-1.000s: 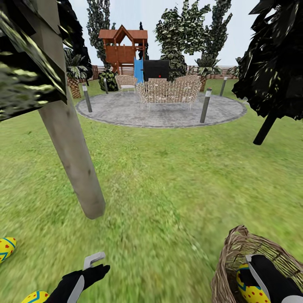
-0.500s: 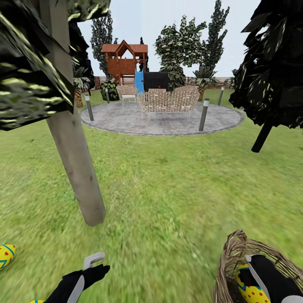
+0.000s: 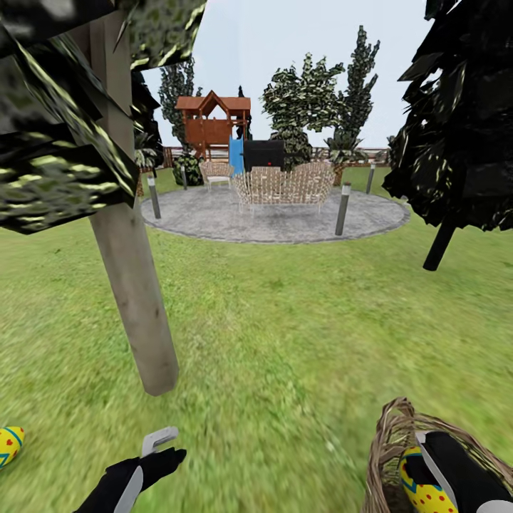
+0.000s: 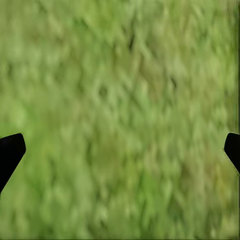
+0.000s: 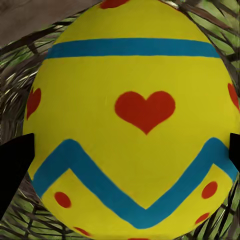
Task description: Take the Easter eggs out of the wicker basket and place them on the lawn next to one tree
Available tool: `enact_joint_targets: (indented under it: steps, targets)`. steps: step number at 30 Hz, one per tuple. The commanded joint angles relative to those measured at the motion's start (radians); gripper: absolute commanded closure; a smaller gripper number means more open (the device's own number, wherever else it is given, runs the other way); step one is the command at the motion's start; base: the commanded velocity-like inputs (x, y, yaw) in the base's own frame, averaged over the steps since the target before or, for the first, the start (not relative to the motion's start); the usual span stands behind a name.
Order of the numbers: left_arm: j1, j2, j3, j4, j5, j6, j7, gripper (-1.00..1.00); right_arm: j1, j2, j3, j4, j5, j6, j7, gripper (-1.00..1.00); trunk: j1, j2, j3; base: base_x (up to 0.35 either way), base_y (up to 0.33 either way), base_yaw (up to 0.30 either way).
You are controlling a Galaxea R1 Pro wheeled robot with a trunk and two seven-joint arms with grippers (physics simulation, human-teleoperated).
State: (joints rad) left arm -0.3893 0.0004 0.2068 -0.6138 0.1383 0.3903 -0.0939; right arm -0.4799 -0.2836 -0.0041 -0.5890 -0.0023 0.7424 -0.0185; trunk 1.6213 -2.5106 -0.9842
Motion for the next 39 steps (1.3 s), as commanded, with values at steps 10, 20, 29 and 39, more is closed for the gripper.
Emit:
enact_joint_targets:
  steps: [10, 20, 29, 39]
  targets:
    - [0.0, -0.001, 0.003, 0.0, 0.008, 0.007, -0.003, -1.0, 0.0, 0.001, 0.0, -0.002, 0.001, 0.005, -0.001, 1.0, -0.005, 0.002, 0.038, -0.147, 0.0, 0.0]
    - [-0.001, -0.003, 0.003, 0.0, 0.007, 0.007, -0.003, -1.0, 0.0, 0.002, 0.0, -0.002, -0.001, 0.003, 0.0, 1.0, -0.009, 0.004, 0.076, -0.001, 0.0, 0.0]
    - [0.0, -0.005, 0.002, 0.029, 0.007, 0.006, -0.003, -1.0, 0.0, 0.011, 0.0, -0.002, 0.001, 0.003, -0.001, 1.0, -0.013, 0.006, 0.111, -0.141, 0.0, 0.0]
    - [-0.001, -0.006, 0.002, 0.029, 0.008, 0.006, -0.003, -1.0, 0.0, 0.014, 0.001, -0.002, 0.001, 0.003, -0.001, 1.0, -0.018, 0.009, 0.15, -0.001, 0.0, 0.0]
